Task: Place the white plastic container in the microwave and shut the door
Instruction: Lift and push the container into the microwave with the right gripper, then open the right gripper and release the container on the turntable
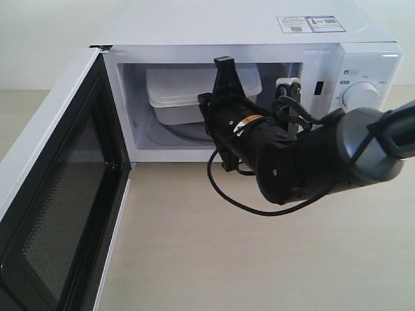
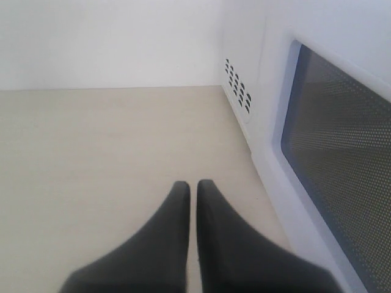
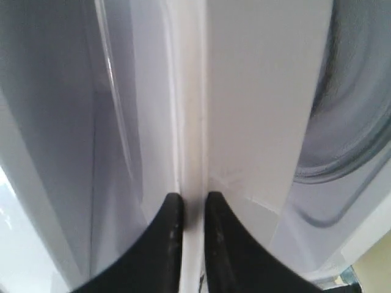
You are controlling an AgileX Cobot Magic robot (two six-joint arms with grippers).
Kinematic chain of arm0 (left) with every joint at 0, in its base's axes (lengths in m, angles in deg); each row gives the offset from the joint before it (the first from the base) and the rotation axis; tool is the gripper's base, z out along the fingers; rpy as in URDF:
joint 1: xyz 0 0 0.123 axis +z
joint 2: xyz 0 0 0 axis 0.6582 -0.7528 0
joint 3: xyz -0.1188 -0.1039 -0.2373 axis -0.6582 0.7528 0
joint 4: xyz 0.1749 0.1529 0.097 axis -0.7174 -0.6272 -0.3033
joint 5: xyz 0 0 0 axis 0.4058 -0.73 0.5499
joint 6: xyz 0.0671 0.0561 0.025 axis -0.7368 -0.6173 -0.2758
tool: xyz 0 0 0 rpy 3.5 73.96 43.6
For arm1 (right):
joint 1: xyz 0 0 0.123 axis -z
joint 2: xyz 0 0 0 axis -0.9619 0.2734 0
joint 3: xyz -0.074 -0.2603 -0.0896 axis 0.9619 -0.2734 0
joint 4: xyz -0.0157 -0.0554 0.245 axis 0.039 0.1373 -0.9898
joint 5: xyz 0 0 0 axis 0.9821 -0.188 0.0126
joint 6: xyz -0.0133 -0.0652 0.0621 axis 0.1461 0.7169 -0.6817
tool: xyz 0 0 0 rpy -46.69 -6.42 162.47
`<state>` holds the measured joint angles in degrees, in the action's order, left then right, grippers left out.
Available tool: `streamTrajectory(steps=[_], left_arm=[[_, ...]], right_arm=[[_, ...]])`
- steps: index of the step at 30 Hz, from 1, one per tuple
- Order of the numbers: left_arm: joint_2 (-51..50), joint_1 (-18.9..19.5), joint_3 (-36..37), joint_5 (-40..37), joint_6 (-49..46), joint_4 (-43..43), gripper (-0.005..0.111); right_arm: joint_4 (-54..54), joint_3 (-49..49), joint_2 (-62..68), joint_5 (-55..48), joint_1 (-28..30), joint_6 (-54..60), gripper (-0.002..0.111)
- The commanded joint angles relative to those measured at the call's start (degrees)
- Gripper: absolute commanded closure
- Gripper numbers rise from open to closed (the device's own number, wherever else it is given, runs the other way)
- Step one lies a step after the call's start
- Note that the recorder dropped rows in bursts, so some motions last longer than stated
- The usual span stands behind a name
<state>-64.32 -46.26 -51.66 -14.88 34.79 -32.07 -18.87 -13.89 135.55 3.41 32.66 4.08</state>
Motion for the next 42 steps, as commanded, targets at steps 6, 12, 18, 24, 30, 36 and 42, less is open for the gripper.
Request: streamTrajectory(steps=[6,12,18,24,30,36,42], left_arm=[[0.17,-0.16,0.17,0.07,0.61,0.22,0.102],[0.17,-0.16,0.17,0.07,0.61,0.22,0.102],[0.17,-0.16,0.17,0.07,0.61,0.22,0.102],[0.17,-0.16,0.17,0.07,0.61,0.22,0.102],[0.17,-0.16,0.17,0.07,0.61,0.22,0.102],[0.17,-0.16,0.17,0.07,0.61,0.22,0.102],[0.17,-0.16,0.17,0.07,0.61,0.22,0.102]], right_arm=[[-1.0,1.84,3.21,0.72,0.39,-0.46,0.108],[-3.72,1.84,3.21,-0.29,0.39,-0.36,0.108],[-4.22,1.84,3.21,-0.73,0.39,0.4,0.075],[-2.99,1.84,3.21,-1.03,0.39,0.69,0.055],[-0.85,1.59,3.21,-0.18,0.29,0.57,0.056],[4.44,1.46,3.21,-0.57,0.29,0.44,0.056],[8.43,1.0,3.21,-1.33,0.29,0.21,0.056]])
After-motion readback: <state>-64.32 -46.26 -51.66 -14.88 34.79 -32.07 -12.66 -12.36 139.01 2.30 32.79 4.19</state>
